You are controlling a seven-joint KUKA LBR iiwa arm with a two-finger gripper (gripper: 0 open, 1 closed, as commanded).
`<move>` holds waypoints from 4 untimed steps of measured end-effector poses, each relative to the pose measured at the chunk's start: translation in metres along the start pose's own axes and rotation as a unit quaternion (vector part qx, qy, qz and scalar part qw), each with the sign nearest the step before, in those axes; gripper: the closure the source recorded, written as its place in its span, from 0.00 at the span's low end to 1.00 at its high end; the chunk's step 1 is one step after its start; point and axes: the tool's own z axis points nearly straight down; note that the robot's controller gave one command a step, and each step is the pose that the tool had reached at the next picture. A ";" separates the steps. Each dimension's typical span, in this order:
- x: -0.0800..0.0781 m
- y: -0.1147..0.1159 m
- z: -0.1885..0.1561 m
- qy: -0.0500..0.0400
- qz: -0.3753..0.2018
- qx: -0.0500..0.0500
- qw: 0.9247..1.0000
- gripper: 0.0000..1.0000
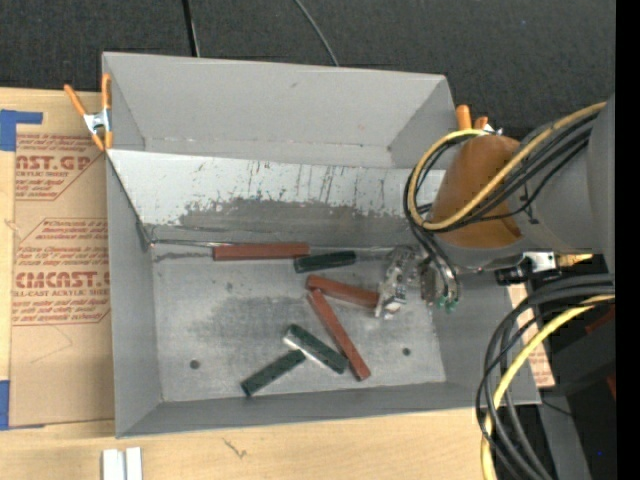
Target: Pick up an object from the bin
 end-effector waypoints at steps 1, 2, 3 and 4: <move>0.000 0.000 0.000 0.000 0.000 0.000 1.000 1.00; 0.000 0.000 0.000 0.000 0.000 0.000 1.000 1.00; 0.000 0.000 0.000 0.000 0.000 0.000 1.000 1.00; 0.010 0.010 -0.066 0.007 -0.125 -0.001 0.992 1.00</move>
Offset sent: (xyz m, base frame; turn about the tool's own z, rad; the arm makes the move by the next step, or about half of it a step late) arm 0.0000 0.0000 0.0000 0.0000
